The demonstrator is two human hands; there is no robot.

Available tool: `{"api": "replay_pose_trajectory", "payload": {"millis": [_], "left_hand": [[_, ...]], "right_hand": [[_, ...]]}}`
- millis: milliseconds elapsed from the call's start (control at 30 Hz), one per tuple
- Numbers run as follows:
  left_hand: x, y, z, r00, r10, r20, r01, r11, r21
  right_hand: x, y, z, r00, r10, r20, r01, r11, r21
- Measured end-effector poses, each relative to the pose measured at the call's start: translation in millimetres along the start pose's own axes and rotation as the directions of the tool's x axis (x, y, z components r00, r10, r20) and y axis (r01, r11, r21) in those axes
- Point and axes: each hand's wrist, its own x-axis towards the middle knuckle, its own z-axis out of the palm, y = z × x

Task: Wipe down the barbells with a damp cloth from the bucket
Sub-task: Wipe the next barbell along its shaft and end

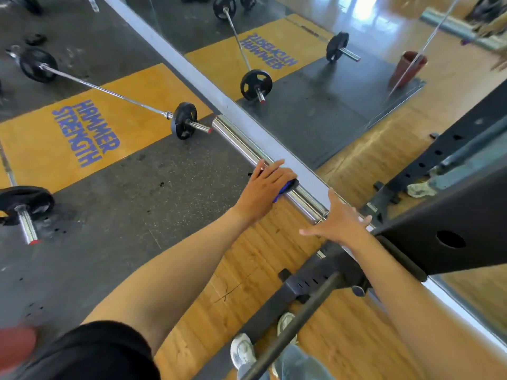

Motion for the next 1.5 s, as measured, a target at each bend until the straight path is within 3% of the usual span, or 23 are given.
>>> {"api": "replay_pose_trajectory", "payload": {"millis": [67,167,200,267,300,367,433,500,600,667,733,800,933,1000,1100,1200,1333,1500], "left_hand": [[-5,15,7,0.998,-0.058,-0.037,0.056,0.998,-0.039],[-15,49,23,0.991,0.131,0.003,-0.131,0.989,-0.069],[-17,52,24,0.983,0.184,0.013,-0.183,0.981,-0.061],[-15,30,20,0.970,0.243,0.025,-0.243,0.970,0.002],[-10,14,16,0.976,0.218,0.012,-0.218,0.976,0.026],[-3,-18,4,0.998,0.035,-0.044,-0.035,0.999,-0.001],[5,-31,-3,0.987,-0.130,-0.093,0.123,0.989,-0.079],[7,-21,3,0.978,-0.185,-0.098,0.175,0.979,-0.102],[0,-11,13,0.999,0.004,-0.038,-0.007,0.995,-0.102],[4,-32,1,0.995,0.095,0.007,-0.095,0.995,-0.034],[16,-66,-16,1.000,-0.011,0.022,0.011,1.000,0.013],[26,-99,-30,0.986,-0.166,0.009,0.166,0.986,0.014],[46,-156,-51,0.959,-0.280,0.048,0.280,0.960,0.021],[56,-178,-56,0.955,-0.282,0.089,0.280,0.959,0.037],[60,-191,-55,0.953,-0.292,0.081,0.290,0.956,0.041],[53,-180,-47,0.955,-0.295,0.020,0.294,0.954,0.059],[33,-113,-34,0.982,-0.188,0.019,0.188,0.981,-0.039],[4,-9,-7,0.995,0.068,0.076,-0.061,0.993,-0.098]], "right_hand": [[-6,-8,9,0.994,0.030,-0.101,-0.039,0.995,-0.093],[-19,-15,29,0.954,0.020,-0.298,-0.048,0.995,-0.086],[-20,-16,31,0.950,0.010,-0.313,-0.034,0.997,-0.071],[-19,-13,24,0.978,0.019,-0.209,-0.036,0.996,-0.076],[-15,-9,17,0.991,0.037,-0.129,-0.047,0.996,-0.075],[-4,0,7,0.999,0.053,-0.013,-0.053,0.998,-0.024],[5,7,5,0.999,0.038,0.000,-0.038,0.996,0.078],[6,5,10,0.999,0.011,-0.031,-0.007,0.992,0.128],[-8,-9,25,0.971,0.050,-0.232,-0.068,0.995,-0.069],[-18,-16,35,0.926,0.039,-0.376,-0.083,0.991,-0.101],[-18,-14,35,0.944,0.040,-0.327,-0.071,0.994,-0.085],[-11,-6,23,0.986,0.053,-0.160,-0.071,0.991,-0.109],[6,4,0,1.000,0.023,0.009,-0.022,0.999,-0.026],[9,4,2,1.000,-0.005,0.011,0.005,1.000,0.021],[4,-3,10,0.996,0.003,-0.091,-0.008,0.999,-0.052],[-7,-14,20,0.976,0.017,-0.215,-0.043,0.992,-0.118],[-22,-20,43,0.888,-0.093,-0.450,0.058,0.994,-0.091],[-14,-4,15,0.990,-0.021,-0.137,0.028,0.998,0.053]]}}
